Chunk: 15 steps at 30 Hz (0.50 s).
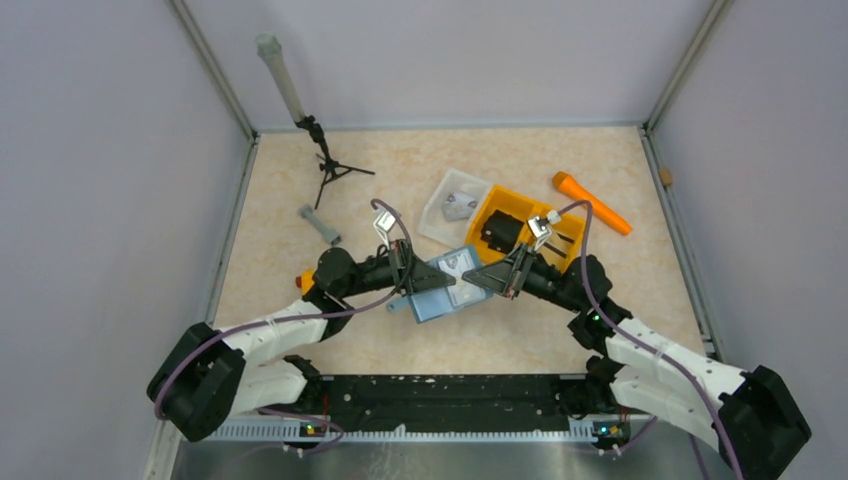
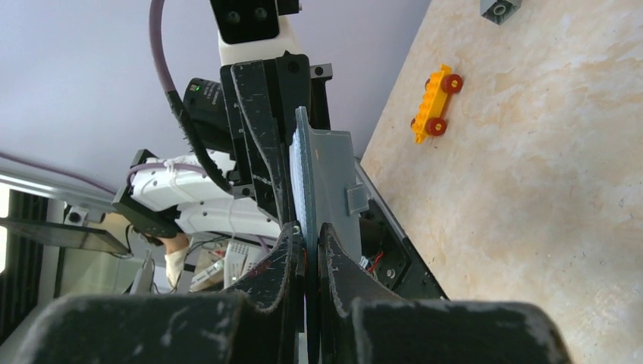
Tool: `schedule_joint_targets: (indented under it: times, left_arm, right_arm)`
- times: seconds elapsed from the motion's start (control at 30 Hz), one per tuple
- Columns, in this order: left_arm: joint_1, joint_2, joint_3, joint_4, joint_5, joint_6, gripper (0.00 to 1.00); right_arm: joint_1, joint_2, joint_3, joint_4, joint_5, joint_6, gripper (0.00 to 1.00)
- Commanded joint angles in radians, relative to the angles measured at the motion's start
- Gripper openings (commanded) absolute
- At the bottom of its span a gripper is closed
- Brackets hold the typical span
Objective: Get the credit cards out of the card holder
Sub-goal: Remove the credit card from the card holder.
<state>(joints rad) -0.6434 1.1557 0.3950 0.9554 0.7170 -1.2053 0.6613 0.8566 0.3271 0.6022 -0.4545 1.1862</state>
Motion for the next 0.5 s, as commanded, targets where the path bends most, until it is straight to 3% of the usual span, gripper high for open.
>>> schedule_joint_targets:
  times: [0.0,0.13,0.3,0.47]
  left_arm:
    - [0.038,-0.052,-0.027,0.048,0.004,0.020,0.00]
    - [0.038,-0.052,-0.025,0.047,0.009,0.019,0.00]
    - [0.038,-0.046,-0.027,0.046,0.011,0.017,0.00]
    - [0.052,-0.056,-0.039,0.029,0.020,0.017,0.00]
  right_arm:
    - [-0.006,-0.030,-0.021,0.066,0.014,0.040,0.06]
    - [-0.007,-0.006,-0.037,0.155,-0.011,0.077,0.13]
    - [-0.007,0.001,-0.039,0.185,-0.025,0.085,0.12]
    - [-0.013,-0.041,-0.026,0.103,-0.001,0.051,0.08]
